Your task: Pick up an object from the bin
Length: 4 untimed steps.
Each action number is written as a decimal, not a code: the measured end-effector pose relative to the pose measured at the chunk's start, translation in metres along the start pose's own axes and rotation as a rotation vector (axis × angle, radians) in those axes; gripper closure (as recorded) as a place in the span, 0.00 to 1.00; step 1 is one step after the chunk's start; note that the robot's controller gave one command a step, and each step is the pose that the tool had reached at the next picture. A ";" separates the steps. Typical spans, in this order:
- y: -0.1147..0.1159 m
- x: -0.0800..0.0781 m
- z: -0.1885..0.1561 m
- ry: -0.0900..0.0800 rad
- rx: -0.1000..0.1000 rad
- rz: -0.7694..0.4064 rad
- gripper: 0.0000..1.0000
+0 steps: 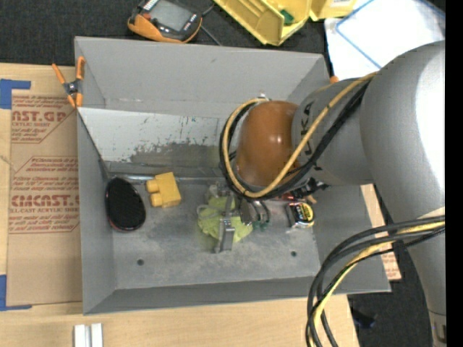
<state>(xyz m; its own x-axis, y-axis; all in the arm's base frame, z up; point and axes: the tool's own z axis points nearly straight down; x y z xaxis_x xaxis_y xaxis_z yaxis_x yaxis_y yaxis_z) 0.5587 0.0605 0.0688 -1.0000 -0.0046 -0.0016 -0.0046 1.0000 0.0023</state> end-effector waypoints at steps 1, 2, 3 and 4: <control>-0.006 -0.002 -0.077 -0.016 -0.004 -0.081 0.00; -0.001 0.004 -0.007 0.010 -0.001 -0.012 0.00; -0.025 -0.016 -0.002 -0.021 -0.003 -0.088 0.00; -0.002 0.000 -0.007 0.004 -0.004 -0.026 1.00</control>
Offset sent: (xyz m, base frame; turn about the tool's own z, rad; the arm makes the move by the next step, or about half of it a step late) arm -0.0034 -0.0022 0.0078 -0.0113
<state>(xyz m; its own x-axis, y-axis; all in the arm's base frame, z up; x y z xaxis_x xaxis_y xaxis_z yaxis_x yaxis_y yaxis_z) 0.5582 0.0585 0.0759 -0.9995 -0.0307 0.0018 -0.0307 0.9995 0.0063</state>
